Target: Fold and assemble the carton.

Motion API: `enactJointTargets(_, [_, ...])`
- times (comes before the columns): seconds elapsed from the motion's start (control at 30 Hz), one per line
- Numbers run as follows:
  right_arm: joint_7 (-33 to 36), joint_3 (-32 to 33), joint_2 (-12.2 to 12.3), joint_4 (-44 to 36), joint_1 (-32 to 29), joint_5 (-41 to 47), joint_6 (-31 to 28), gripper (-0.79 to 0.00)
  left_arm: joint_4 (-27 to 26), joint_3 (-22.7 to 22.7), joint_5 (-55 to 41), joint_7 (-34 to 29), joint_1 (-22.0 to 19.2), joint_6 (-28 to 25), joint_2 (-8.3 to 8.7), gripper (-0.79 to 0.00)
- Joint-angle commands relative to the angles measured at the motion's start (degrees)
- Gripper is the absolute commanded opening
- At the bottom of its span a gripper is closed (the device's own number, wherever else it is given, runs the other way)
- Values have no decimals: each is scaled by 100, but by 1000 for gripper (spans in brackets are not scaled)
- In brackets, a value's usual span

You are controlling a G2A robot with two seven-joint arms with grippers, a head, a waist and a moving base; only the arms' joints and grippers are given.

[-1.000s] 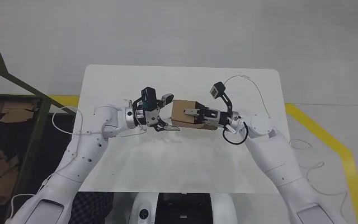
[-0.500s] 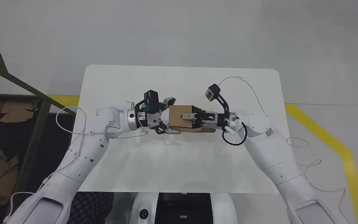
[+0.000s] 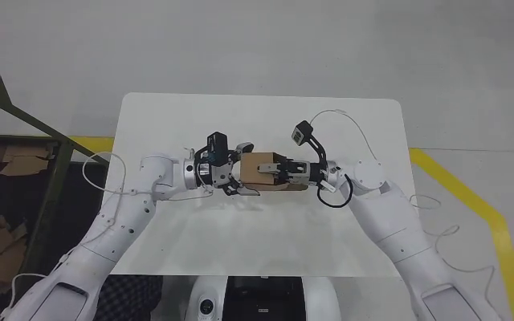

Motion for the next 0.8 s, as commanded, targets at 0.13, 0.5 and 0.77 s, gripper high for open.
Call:
enactJointTargets(0.13, [3, -16, -5, 2, 14, -28, -28, -785, -12, 76, -128, -25, -31, 0, 57, -43])
enactJointTargets(0.5, [15, -12, -7, -12, 11, -13, -71, -785, -9, 205, -287, -111, -97, 0, 116, -169])
enactJointTargets(0.77, [1, 7, -4, -23, -3, -12, -87, -785, 9, 257, -376, -125, -125, 0, 140, -262])
